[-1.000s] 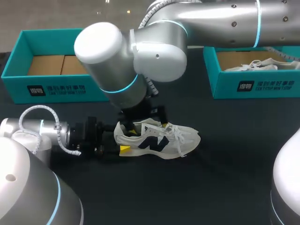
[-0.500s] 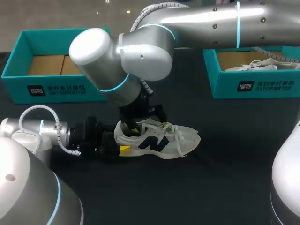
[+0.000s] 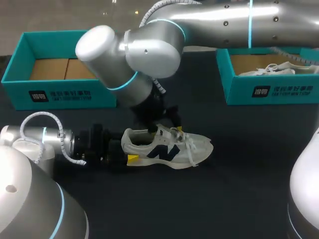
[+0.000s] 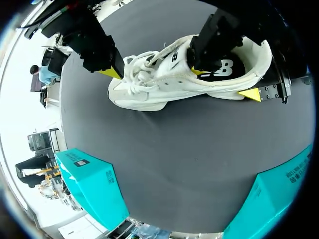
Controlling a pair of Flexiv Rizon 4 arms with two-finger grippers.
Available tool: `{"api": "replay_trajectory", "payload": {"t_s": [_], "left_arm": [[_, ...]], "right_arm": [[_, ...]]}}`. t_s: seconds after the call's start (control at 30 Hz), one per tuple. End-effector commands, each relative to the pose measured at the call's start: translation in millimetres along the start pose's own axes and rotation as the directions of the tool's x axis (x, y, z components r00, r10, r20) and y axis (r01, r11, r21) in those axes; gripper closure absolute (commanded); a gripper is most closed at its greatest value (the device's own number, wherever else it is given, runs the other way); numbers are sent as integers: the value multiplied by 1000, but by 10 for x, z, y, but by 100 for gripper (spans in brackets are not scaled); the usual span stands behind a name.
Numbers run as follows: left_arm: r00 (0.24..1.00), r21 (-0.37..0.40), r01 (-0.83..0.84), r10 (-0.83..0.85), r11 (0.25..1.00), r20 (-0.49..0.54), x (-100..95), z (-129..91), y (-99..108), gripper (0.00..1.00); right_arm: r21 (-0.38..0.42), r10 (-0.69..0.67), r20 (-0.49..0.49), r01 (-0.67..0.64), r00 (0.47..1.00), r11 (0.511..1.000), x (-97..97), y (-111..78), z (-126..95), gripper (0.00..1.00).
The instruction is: Take the shoe out of the shoebox, open the shoe tongue, remove and reinsert the insole, then place the shoe into the shoebox
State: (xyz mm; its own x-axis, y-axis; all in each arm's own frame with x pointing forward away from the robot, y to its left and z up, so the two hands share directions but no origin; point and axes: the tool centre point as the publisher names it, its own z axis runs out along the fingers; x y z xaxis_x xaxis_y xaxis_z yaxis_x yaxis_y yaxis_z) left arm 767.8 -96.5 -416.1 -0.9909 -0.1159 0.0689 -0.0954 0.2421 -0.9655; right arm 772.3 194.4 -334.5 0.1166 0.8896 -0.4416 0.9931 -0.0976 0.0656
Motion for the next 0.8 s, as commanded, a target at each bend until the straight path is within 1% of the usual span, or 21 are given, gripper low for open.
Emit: {"api": "replay_trajectory", "payload": {"t_s": [0.03, 0.1, 0.17, 0.2, 0.23, 0.27, 0.3, 0.37, 0.4, 0.53, 0.8], "left_arm": [[1000, -2, 1, -1, 1000, 2, 7, -6, 6, 100], [1000, -2, 1, -1, 1000, 2, 7, -6, 6, 100], [1000, -2, 1, -1, 1000, 2, 7, -6, 6, 100], [1000, -2, 1, -1, 1000, 2, 7, -6, 6, 100], [1000, -2, 1, -1, 1000, 2, 7, -6, 6, 100], [1000, -2, 1, -1, 1000, 2, 7, -6, 6, 100], [1000, -2, 1, -1, 1000, 2, 7, -6, 6, 100], [1000, -2, 1, -1, 1000, 2, 7, -6, 6, 100], [1000, -2, 1, -1, 1000, 2, 7, -6, 6, 100], [1000, -2, 1, -1, 1000, 2, 7, -6, 6, 100], [1000, -2, 1, -1, 1000, 2, 7, -6, 6, 100]], "right_arm": [[113, 144, -149, -128, 978, 985, -186, 13, -88, 33], [184, 172, -217, -132, 961, 974, -183, 5, -114, 51], [226, 200, -263, -142, 944, 964, -175, 1, -111, 58], [252, 210, -286, -138, 935, 958, -169, 0, -102, 65], [276, 227, -312, -141, 922, 951, -164, -5, -95, 69], [295, 243, -328, -145, 913, 944, -159, -9, -89, 81], [309, 252, -341, -145, 906, 940, -153, -13, -80, 90], [338, 278, -367, -150, 888, 929, -147, -22, -69, 95], [354, 292, -383, -152, 876, 923, -146, -27, -63, 100], [381, 324, -408, -164, 854, 910, -193, -19, -33, 100], [375, 380, -417, -225, 826, 899, -402, 76, 93, 100]]}}
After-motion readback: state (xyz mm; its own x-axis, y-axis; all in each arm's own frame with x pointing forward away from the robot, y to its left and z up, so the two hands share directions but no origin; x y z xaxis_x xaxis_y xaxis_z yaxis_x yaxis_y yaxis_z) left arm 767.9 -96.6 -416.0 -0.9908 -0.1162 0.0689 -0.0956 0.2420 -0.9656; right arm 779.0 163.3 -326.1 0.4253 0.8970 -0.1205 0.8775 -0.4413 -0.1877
